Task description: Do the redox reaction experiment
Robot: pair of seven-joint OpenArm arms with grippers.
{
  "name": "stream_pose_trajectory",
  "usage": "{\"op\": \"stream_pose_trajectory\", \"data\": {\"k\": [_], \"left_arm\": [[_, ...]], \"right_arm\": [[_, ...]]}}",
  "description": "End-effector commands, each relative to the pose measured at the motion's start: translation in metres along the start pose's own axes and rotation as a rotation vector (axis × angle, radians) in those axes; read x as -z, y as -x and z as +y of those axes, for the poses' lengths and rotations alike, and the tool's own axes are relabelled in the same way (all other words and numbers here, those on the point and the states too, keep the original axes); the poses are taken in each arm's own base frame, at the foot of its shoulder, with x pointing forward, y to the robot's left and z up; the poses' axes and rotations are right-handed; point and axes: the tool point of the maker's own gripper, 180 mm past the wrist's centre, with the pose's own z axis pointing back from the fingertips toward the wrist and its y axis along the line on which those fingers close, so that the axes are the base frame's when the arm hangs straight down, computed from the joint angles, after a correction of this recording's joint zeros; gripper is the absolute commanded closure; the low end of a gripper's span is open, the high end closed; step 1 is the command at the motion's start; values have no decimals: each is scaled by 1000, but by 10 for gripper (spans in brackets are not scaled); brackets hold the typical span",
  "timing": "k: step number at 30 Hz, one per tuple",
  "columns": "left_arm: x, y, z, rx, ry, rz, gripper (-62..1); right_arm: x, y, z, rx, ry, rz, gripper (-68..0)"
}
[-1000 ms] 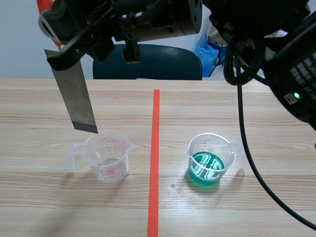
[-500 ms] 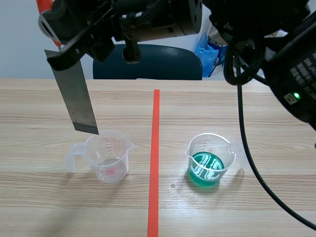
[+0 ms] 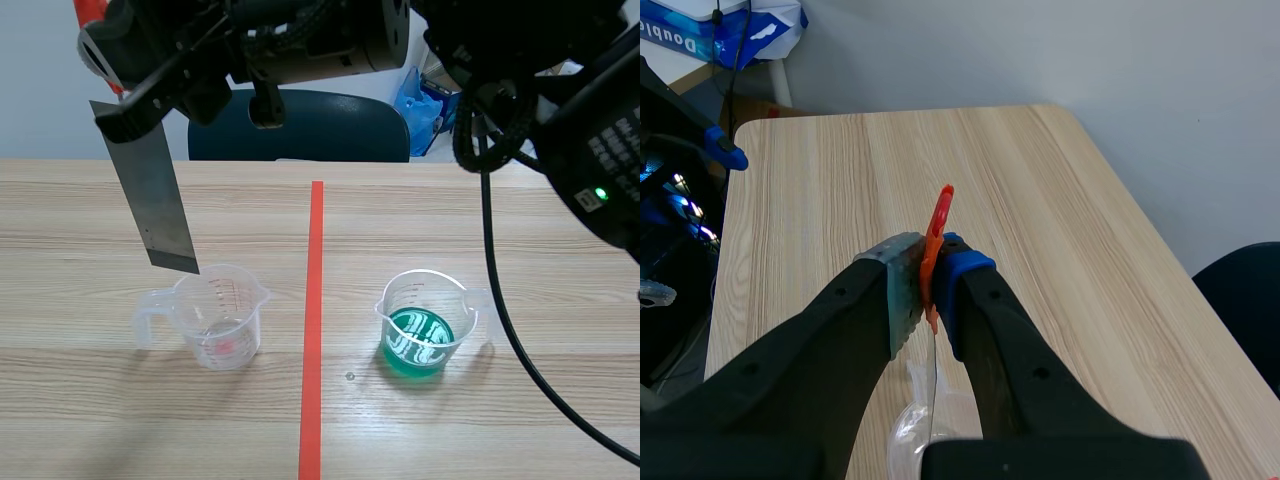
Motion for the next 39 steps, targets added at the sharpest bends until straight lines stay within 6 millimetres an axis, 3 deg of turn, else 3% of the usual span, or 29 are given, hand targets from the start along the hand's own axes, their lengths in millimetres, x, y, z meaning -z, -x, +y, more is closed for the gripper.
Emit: {"op": "stream_pose_trajectory", "data": {"k": [1, 20, 29, 39], "left_arm": [[0, -5, -2, -16, -3, -21, -623], [0, -5, -2, -16, -3, -21, -623], [0, -5, -2, -16, -3, -21, -623], [0, -5, -2, -16, -3, -21, -623]], "right_arm": [[-2, -15, -3, -17, 6, -44, -6], [-16, -10, -19, -32, 52, -23, -6], [-37, -14, -26, -33, 77, -32, -6], [-67, 3, -27, -53, 108, 6, -6]]}}
